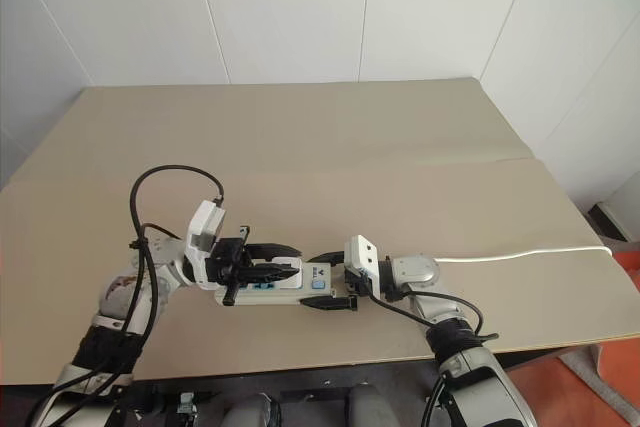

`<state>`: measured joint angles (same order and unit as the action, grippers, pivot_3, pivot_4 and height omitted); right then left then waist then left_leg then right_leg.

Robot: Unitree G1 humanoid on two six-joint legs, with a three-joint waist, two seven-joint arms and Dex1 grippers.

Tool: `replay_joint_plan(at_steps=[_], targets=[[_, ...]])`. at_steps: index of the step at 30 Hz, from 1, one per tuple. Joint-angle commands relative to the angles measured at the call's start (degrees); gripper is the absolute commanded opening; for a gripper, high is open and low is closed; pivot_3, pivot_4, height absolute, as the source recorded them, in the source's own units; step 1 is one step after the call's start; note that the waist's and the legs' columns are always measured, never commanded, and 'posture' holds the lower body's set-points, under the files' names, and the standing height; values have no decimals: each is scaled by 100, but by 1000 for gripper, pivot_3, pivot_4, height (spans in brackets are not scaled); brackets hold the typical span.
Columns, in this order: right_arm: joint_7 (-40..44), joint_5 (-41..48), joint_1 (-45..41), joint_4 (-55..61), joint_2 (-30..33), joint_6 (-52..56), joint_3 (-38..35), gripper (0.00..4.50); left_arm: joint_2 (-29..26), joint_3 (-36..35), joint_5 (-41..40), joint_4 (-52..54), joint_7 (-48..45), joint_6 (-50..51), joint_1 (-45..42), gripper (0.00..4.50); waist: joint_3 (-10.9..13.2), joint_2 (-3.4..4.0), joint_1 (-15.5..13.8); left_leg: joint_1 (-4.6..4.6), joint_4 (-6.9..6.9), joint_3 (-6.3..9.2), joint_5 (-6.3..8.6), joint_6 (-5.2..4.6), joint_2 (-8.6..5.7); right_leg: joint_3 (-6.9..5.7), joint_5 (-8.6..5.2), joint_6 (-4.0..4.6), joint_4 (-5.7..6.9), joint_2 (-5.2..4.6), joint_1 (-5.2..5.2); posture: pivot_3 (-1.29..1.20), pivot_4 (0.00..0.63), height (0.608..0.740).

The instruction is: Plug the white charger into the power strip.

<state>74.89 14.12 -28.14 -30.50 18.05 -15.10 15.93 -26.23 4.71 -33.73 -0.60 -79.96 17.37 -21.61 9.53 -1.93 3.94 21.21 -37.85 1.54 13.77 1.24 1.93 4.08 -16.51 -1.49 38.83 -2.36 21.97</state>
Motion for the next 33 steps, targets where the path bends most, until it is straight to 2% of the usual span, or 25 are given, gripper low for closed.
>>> replay_joint_plan(at_steps=[1,8,33], targets=[[-106,-344,154,-172,98,141,90,3420,137,-14,60,13,-4,-341,-37,1065,0,0,0,0,0,0,0,0,0,0,0,0,0,0,0,0,150,740],[-106,-345,139,-187,109,148,77,3420,421,-57,236,-146,219,-747,12,1065,0,0,0,2,1,0,0,0,0,0,0,0,-2,0,0,0,150,740],[-166,-365,137,-183,95,168,60,3420,167,-25,327,-312,-32,-695,89,1065,0,0,1,2,4,1,0,0,0,-1,0,0,-7,0,0,0,150,740]])
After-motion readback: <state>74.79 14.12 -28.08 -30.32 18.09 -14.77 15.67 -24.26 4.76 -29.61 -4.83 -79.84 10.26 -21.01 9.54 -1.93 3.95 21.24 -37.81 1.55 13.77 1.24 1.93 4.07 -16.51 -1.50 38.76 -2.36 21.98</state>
